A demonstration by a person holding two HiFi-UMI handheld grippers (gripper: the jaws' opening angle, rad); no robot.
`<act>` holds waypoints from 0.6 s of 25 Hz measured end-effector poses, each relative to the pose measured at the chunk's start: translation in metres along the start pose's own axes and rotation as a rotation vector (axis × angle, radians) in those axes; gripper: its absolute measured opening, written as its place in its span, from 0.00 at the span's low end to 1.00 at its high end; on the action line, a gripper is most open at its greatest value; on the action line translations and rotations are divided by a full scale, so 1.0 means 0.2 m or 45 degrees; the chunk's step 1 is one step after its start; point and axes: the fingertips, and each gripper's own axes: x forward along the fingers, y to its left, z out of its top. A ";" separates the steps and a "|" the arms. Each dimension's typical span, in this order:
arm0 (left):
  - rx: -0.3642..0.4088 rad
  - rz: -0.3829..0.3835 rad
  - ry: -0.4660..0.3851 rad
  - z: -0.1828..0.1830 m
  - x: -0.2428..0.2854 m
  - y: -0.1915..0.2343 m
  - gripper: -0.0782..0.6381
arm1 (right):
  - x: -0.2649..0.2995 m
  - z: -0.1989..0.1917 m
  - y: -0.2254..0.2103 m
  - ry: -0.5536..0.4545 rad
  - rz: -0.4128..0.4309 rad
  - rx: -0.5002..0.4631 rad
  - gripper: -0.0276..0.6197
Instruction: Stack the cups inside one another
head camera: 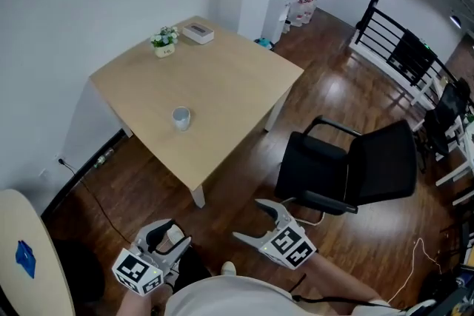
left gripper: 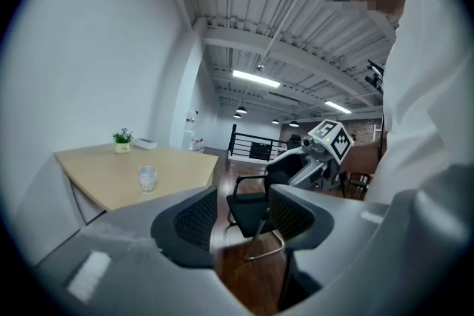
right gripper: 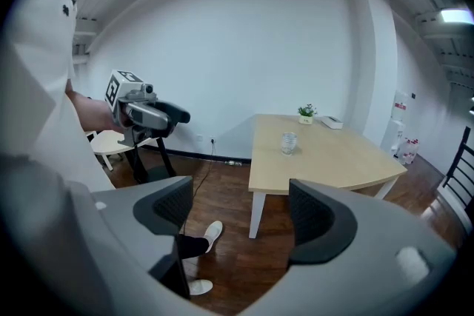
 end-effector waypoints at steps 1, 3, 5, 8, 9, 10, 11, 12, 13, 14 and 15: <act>-0.009 0.004 0.015 -0.04 -0.02 -0.05 0.43 | -0.03 -0.02 0.03 -0.001 0.015 -0.001 0.66; -0.017 0.018 0.033 -0.09 -0.06 -0.12 0.43 | -0.07 -0.06 0.08 -0.002 0.034 -0.015 0.66; -0.015 0.036 0.038 -0.09 -0.08 -0.17 0.43 | -0.09 -0.09 0.12 -0.007 0.043 -0.025 0.66; -0.004 0.049 0.031 -0.08 -0.10 -0.22 0.43 | -0.12 -0.13 0.17 -0.017 0.056 -0.023 0.66; 0.001 0.047 0.025 -0.07 -0.10 -0.24 0.43 | -0.12 -0.13 0.19 -0.019 0.060 -0.023 0.66; 0.006 0.041 0.019 -0.07 -0.10 -0.25 0.43 | -0.13 -0.14 0.20 -0.021 0.065 -0.026 0.66; 0.008 0.035 0.015 -0.07 -0.10 -0.27 0.43 | -0.14 -0.14 0.22 -0.021 0.068 -0.029 0.66; 0.006 0.031 0.015 -0.08 -0.10 -0.28 0.43 | -0.15 -0.15 0.23 -0.020 0.071 -0.032 0.66; 0.003 0.029 0.018 -0.09 -0.10 -0.30 0.43 | -0.16 -0.17 0.24 -0.018 0.070 -0.035 0.66; -0.001 0.027 0.023 -0.09 -0.10 -0.32 0.43 | -0.18 -0.17 0.25 -0.015 0.067 -0.038 0.66; -0.005 0.026 0.027 -0.10 -0.10 -0.33 0.43 | -0.19 -0.18 0.25 -0.013 0.062 -0.038 0.66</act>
